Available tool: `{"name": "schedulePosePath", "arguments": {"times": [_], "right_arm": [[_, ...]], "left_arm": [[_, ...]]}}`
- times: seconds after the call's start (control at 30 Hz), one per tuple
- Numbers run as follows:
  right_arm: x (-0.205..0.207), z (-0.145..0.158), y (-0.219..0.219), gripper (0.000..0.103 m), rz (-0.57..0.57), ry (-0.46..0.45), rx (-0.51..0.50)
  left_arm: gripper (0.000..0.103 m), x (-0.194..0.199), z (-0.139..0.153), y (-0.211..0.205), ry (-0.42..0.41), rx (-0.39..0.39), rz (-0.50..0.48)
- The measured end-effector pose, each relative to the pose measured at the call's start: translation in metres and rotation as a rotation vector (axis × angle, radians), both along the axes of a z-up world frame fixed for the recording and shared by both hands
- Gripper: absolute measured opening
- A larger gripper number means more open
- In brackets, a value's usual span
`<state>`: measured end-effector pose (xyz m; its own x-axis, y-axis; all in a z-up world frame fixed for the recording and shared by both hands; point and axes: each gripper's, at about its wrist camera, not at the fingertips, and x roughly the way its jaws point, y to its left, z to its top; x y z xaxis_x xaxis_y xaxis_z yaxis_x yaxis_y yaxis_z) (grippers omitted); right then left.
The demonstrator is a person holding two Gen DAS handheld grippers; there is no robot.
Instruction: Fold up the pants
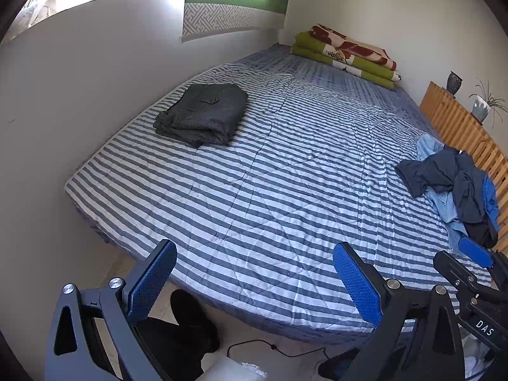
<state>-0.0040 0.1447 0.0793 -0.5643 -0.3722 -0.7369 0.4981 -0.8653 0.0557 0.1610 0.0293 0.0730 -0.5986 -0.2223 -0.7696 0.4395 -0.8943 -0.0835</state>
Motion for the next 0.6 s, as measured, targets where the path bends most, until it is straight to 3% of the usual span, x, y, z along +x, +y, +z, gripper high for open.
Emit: {"name": "schedulePosePath", "arguments": {"times": [0.6], "right_arm": [[-0.014, -0.013, -0.006, 0.069, -0.012, -0.029, 0.003]], "left_arm": [[0.101, -0.017, -0.012, -0.003, -0.023, -0.016, 0.008]]}}
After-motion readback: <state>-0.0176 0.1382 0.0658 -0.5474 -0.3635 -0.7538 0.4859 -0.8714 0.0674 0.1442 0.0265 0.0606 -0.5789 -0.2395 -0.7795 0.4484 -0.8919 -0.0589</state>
